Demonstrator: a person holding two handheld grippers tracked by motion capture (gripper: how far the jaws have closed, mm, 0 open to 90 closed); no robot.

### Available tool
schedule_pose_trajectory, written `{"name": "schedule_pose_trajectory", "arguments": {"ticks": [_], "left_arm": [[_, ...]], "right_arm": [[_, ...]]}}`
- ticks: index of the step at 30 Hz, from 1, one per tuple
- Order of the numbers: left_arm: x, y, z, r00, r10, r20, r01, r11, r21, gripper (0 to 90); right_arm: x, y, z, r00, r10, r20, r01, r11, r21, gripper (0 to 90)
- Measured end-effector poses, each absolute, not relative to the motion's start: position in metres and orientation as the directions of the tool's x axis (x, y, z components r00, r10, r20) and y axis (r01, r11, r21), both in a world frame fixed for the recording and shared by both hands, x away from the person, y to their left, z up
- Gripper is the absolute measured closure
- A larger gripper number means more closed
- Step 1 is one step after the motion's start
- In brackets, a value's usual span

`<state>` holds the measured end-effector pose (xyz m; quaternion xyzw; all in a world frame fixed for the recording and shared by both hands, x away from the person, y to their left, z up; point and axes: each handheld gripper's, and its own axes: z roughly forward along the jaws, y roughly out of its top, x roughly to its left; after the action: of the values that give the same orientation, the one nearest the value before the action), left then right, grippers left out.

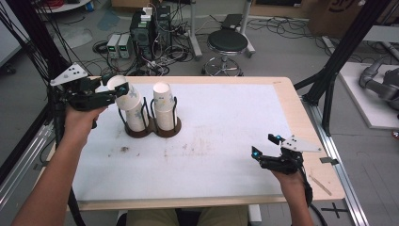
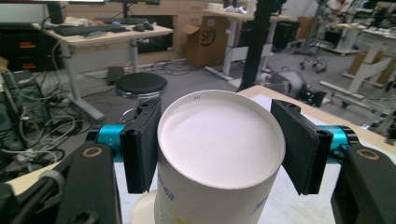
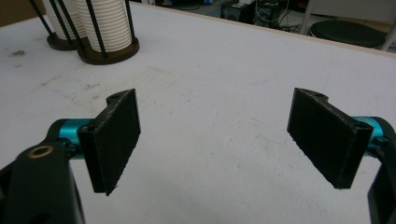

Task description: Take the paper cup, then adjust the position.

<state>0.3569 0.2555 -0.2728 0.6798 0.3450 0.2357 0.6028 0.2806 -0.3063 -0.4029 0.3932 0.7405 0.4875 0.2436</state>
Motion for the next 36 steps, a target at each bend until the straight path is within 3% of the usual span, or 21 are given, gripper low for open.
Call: {"name": "schedule_pose_trajectory", "arguments": {"ticks": [5, 21, 36], "left_arm": [[0.348, 0.251, -0.283, 0.691, 0.711, -0.131, 0.194, -0.008, 0.981, 36.5], [0.334, 0.225, -0.303, 0.781, 0.611, -0.127, 0.197, -0.049, 0.979, 36.5], [0.323, 0.179, -0.322, 0.86, 0.494, -0.132, 0.198, -0.083, 0.977, 36.5]], "right_arm": [[0.281, -0.306, -0.403, -0.574, 0.819, 0.025, 0.35, 0.217, 0.911, 17.7], [0.282, -0.297, -0.402, -0.607, 0.794, 0.044, 0.349, 0.216, 0.912, 17.7], [0.289, -0.258, -0.398, -0.73, 0.68, 0.067, 0.322, 0.257, 0.911, 17.7]]}}
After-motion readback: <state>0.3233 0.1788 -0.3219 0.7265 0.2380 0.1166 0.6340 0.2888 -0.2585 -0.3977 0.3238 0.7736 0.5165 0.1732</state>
